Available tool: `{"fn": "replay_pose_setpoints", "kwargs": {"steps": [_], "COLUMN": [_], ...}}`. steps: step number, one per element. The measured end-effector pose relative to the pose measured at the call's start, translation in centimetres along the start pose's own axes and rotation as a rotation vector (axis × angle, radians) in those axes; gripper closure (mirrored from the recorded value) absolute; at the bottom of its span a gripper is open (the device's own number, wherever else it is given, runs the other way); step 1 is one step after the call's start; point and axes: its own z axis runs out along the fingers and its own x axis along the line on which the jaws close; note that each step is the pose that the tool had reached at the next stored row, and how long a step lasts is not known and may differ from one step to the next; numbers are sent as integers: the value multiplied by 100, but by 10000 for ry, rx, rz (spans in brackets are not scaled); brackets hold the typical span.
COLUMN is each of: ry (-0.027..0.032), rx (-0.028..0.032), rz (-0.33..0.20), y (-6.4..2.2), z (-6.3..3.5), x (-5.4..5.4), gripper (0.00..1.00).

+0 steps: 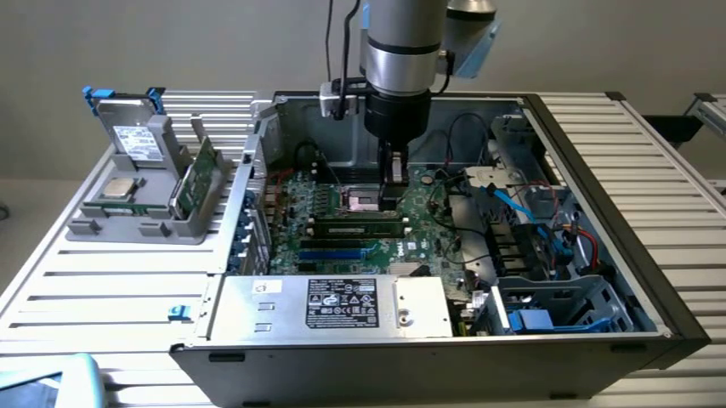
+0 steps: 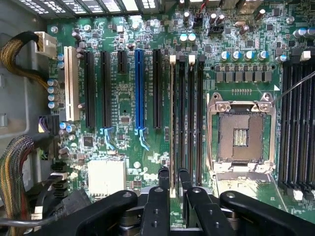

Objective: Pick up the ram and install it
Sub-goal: 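Insert the ram into the slot, then press down the ram until it locks into place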

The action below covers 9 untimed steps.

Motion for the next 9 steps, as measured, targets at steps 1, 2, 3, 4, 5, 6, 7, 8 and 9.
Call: {"fn": "replay_pose_setpoints", "kwargs": {"steps": [1, 2, 3, 4, 5, 6, 7, 8, 9], "ry": [1, 2, 2, 2, 1, 2, 2, 2, 2], "rx": [-1, -1, -1, -1, -1, -2, -1, -2, -1], "rz": [1, 0, 0, 0, 0, 0, 0, 0, 0], "y": [0, 0, 0, 0, 0, 0, 0, 0, 0], "z": [0, -1, -1, -1, -1, -1, -1, -1, -1], "x": [0, 0, 0, 0, 0, 0, 0, 0, 0], "gripper": [78, 78, 78, 78, 78, 78, 78, 78, 78]}}
